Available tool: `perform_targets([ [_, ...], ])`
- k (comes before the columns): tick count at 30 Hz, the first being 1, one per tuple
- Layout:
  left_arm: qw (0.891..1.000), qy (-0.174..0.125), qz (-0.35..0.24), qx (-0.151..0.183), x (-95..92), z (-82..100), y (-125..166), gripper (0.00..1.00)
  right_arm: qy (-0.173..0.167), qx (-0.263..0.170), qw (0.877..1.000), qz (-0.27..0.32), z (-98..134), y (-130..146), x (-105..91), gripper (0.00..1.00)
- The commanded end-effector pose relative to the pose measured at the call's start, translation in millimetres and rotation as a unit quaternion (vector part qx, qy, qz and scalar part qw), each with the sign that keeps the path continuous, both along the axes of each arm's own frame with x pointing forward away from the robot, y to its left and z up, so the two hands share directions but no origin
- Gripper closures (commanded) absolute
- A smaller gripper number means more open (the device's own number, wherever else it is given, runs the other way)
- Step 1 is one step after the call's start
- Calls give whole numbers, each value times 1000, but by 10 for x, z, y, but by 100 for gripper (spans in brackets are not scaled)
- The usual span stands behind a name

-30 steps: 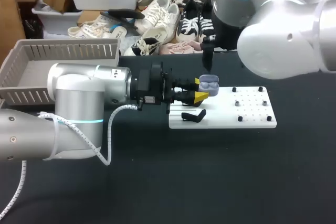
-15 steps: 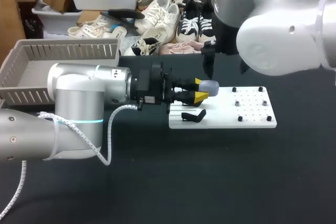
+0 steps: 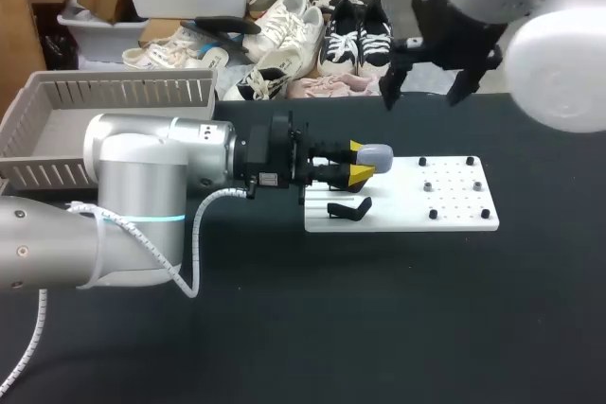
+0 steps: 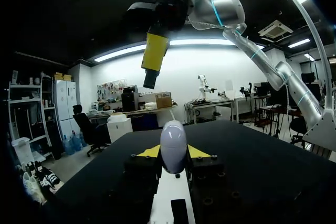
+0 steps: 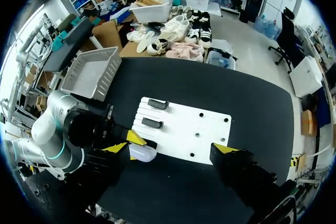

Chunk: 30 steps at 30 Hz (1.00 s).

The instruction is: Pick up each earbud case from the left stands, insert the matching earbuds, close the lid, and place the case in the box.

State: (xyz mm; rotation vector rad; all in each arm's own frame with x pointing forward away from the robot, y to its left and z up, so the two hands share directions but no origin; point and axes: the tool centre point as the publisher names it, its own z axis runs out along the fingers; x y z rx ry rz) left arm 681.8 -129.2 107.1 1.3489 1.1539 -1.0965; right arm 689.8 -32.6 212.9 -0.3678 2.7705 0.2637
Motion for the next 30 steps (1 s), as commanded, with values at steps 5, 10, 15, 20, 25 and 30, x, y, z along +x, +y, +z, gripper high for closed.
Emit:
perform_targets([
  [5, 998, -8, 52, 25, -36, 241, 464, 100, -5, 79, 995, 59, 90, -219, -323, 0],
  [10, 994, -9, 100, 32, -11, 314, 853, 100, -5, 79, 995, 59, 90, -219, -323, 0],
  [15, 987, 7, 158, 28, 38, 296, 1246, 100, -5, 79, 995, 59, 90, -219, -323, 0],
  [20, 974, 14, 219, 52, 183, 290, 1653, 100, -5, 79, 995, 59, 90, -219, -323, 0],
  [25, 956, 19, 276, 102, 353, 270, 2069, 100, -5, 79, 995, 59, 90, -219, -323, 0],
  [30, 933, 23, 333, 131, 498, 300, 2480, 100, -5, 79, 995, 59, 90, -219, -323, 0],
])
